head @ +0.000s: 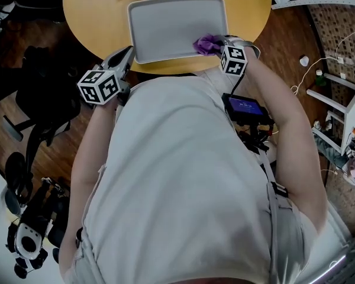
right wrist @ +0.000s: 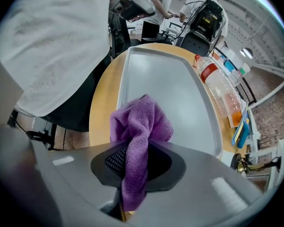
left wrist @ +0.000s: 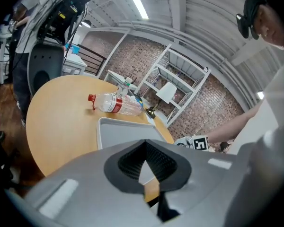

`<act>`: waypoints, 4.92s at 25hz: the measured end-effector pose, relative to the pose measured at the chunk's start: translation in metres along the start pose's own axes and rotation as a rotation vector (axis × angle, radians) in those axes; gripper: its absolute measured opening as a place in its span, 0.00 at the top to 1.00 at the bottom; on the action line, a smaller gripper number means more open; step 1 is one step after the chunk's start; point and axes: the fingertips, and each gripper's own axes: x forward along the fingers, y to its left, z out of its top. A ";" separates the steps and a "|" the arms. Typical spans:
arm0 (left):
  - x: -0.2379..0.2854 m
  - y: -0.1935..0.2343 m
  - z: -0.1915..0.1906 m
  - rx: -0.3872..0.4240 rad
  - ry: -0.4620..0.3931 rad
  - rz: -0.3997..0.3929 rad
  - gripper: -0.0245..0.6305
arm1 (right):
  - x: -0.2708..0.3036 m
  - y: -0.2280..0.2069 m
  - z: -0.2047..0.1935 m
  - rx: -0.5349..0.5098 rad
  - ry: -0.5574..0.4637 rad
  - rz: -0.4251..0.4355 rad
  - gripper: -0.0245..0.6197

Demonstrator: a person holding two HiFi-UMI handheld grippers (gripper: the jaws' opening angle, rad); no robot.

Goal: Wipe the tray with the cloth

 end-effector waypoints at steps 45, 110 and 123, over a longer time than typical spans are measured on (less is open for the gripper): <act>-0.119 0.039 -0.057 -0.225 -0.199 0.442 0.96 | 0.050 -0.071 0.234 -0.205 -0.193 0.122 0.86; -0.103 0.034 -0.022 -0.182 -0.212 0.361 0.96 | 0.058 -0.136 0.213 -0.206 -0.249 0.083 0.86; -0.111 0.041 -0.022 -0.179 -0.184 0.356 0.96 | 0.059 -0.139 0.227 -0.284 -0.191 0.073 0.86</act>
